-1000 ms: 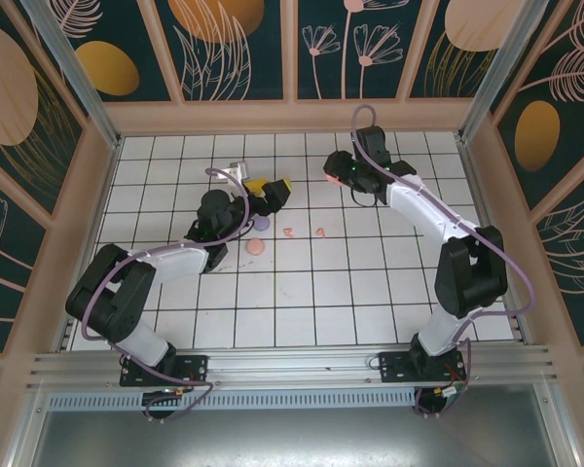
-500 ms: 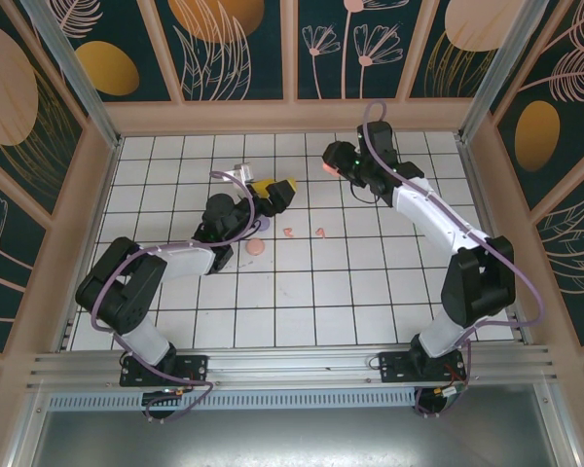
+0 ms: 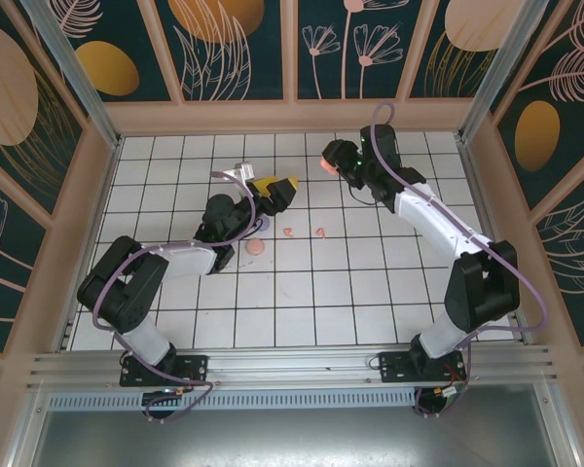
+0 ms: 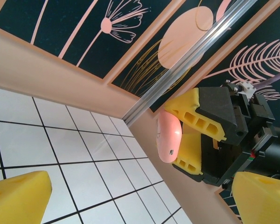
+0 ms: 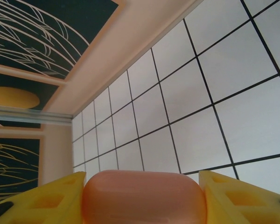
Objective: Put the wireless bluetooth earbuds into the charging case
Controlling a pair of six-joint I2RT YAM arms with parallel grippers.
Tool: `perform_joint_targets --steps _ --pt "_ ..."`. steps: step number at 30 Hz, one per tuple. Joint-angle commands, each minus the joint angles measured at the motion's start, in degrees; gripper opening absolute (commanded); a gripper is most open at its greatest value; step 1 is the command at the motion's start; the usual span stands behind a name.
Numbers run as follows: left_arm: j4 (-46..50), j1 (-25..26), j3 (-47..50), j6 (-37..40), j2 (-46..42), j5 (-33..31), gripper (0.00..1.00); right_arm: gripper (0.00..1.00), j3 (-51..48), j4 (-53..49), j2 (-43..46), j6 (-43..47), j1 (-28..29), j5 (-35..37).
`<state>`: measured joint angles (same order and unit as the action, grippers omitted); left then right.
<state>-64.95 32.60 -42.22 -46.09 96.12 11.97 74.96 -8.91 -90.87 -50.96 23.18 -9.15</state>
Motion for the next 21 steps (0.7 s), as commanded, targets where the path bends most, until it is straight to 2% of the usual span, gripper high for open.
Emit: perform_joint_targets --steps 1,10,21 --pt "-3.76 0.35 -1.88 -1.26 1.09 1.38 0.99 0.28 -1.46 4.74 2.23 -4.04 -0.33 -0.93" --pt "-3.5 0.88 -4.9 -1.15 5.08 3.04 0.96 0.28 -3.24 8.32 1.93 -8.81 0.97 -3.86" --pt "-2.39 1.32 -9.22 0.0 8.78 5.65 0.84 0.28 -2.41 9.02 1.62 -9.88 3.37 -4.32"
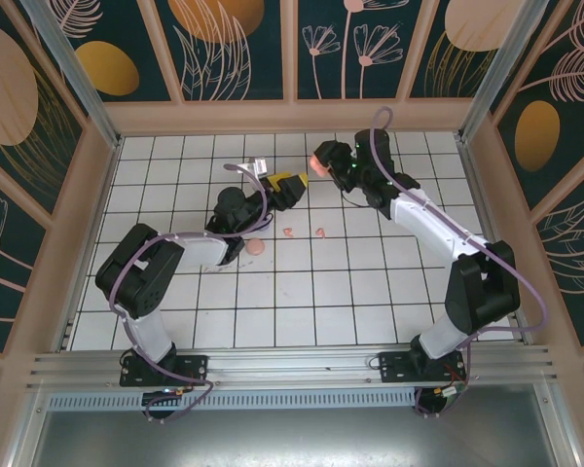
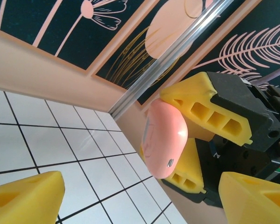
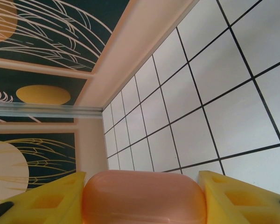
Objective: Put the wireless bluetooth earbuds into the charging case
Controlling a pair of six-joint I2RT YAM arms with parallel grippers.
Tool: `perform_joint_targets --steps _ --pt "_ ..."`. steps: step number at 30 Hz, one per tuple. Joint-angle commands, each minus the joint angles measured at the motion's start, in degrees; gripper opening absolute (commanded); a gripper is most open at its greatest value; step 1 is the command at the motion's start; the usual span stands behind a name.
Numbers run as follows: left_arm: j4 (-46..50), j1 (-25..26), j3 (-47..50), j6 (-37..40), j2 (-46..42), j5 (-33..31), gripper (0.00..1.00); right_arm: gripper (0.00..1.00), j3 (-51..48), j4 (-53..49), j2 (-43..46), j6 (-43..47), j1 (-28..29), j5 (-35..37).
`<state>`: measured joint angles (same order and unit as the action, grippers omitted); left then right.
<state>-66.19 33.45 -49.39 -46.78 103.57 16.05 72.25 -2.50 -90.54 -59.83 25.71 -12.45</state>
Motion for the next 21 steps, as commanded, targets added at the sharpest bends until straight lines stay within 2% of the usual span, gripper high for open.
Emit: perform_joint_targets --steps 1,21 --pt "-1.18 0.46 -2.36 0.73 1.64 1.69 0.83 0.28 0.39 2.59 1.25 -0.99 1.08 -1.04" --pt "-2.28 1.18 -6.03 -0.59 5.91 2.32 0.7 0.28 2.54 2.33 -0.4 -0.72 3.64 -0.56"
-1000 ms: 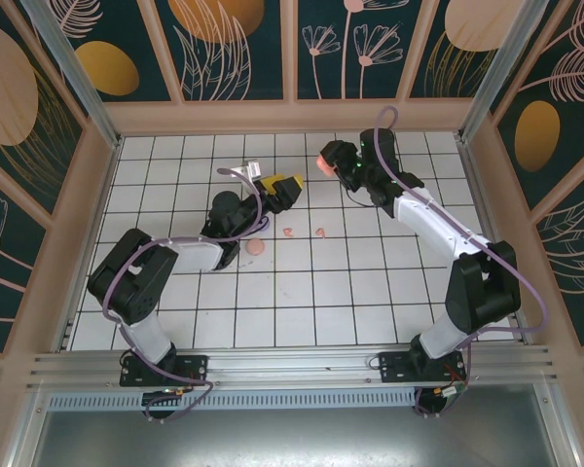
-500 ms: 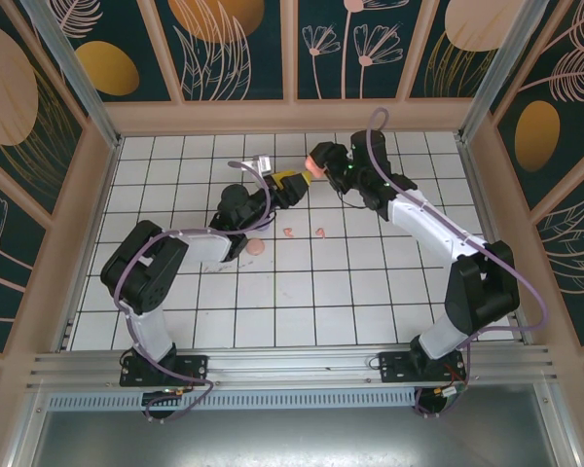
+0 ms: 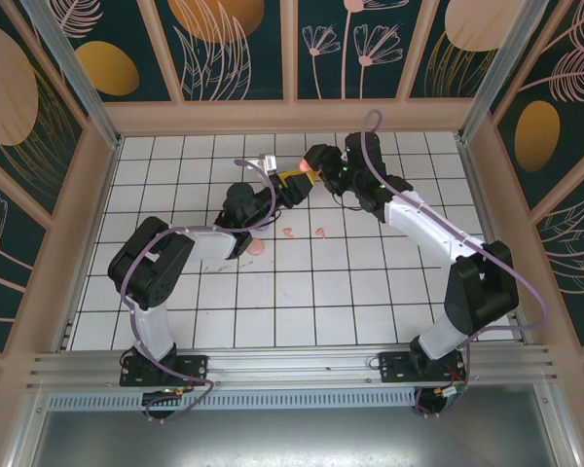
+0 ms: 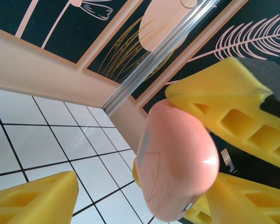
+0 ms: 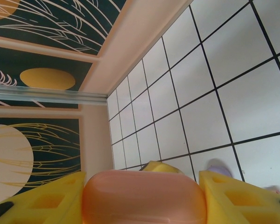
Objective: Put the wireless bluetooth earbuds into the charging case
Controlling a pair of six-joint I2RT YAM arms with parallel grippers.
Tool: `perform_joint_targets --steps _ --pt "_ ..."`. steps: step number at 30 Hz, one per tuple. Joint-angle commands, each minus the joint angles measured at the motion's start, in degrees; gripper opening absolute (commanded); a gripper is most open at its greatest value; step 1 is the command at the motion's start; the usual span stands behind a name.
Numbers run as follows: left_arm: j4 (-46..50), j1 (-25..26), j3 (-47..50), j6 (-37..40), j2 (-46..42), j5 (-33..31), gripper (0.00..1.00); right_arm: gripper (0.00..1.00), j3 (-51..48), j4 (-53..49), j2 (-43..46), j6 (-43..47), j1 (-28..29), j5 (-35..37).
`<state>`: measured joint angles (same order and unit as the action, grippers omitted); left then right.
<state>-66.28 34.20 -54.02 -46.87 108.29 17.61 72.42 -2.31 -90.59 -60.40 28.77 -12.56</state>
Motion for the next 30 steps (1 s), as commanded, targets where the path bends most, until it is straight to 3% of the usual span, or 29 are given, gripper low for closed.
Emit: perform_joint_targets --steps 1,16,20,30 --pt "-2.48 0.4 -1.36 -0.65 1.45 0.72 0.68 0.28 2.35 2.14 -0.32 -0.15 0.6 -0.39" --pt "-3.7 0.43 -3.63 -1.29 2.61 0.32 0.51 0.28 2.14 2.09 -0.34 -0.07 0.84 -0.28" --pt "-4.07 0.43 -3.5 -1.34 2.72 0.4 0.39 0.28 2.05 2.16 -0.36 -0.07 0.84 -0.33" --pt "-5.28 0.43 -3.48 -1.91 3.09 0.66 0.18 0.29 2.05 2.27 0.29 -0.16 1.01 -0.36"
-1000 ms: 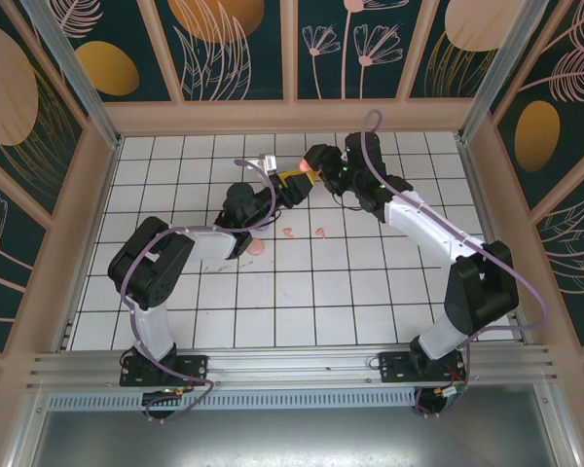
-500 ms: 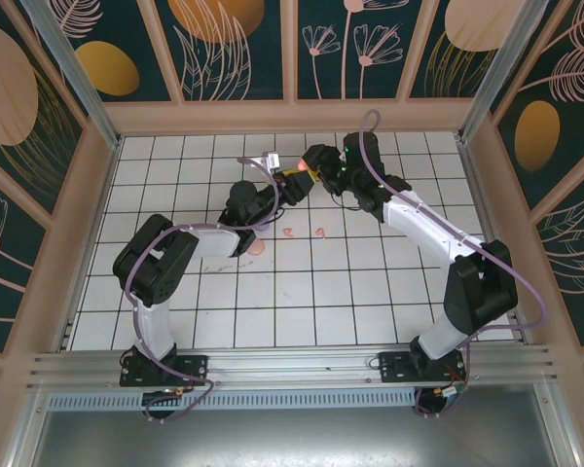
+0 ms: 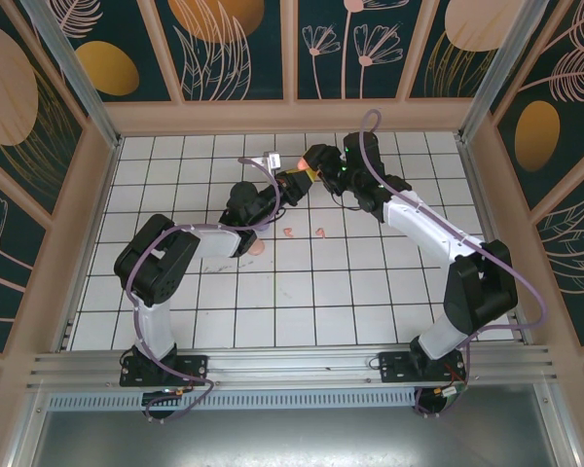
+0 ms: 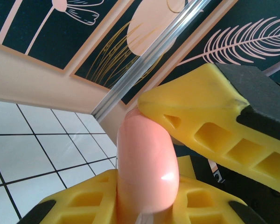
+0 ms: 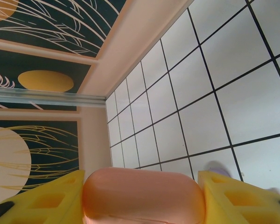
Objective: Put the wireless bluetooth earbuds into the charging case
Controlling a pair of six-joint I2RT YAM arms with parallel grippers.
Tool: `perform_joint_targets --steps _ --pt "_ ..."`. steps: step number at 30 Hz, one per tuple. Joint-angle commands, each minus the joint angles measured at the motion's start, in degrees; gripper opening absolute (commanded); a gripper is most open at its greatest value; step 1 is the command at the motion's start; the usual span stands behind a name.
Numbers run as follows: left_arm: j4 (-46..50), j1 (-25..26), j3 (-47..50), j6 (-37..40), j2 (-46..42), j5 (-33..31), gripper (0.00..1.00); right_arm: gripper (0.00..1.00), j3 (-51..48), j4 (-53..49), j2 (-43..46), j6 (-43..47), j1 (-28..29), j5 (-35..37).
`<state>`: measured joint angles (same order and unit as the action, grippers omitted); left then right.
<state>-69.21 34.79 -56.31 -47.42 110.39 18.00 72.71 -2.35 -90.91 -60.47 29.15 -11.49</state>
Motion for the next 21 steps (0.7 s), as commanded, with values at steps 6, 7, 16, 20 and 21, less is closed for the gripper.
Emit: perform_joint_targets --steps 6,7,16,20,21 --pt "-2.77 -0.16 -1.16 -1.7 1.17 0.8 0.05 0.53 2.56 2.03 1.03 0.06 0.56 -0.95" --pt "-2.88 -0.19 -1.01 -1.7 1.12 0.81 0.04 0.6 3.05 1.56 1.23 0.41 0.43 -0.46" --pt "-0.83 -0.2 0.24 -0.02 -0.99 1.25 0.0 0.71 0.32 0.36 7.84 4.81 -3.44 1.29" --pt "1.31 -0.16 1.73 1.34 -2.23 2.33 0.0 0.71 -4.08 -0.07 12.68 9.22 -5.42 1.79" --pt "2.17 -0.16 1.75 1.8 -2.6 2.72 0.0 0.71 -5.23 -0.58 14.0 10.67 -5.84 2.05"
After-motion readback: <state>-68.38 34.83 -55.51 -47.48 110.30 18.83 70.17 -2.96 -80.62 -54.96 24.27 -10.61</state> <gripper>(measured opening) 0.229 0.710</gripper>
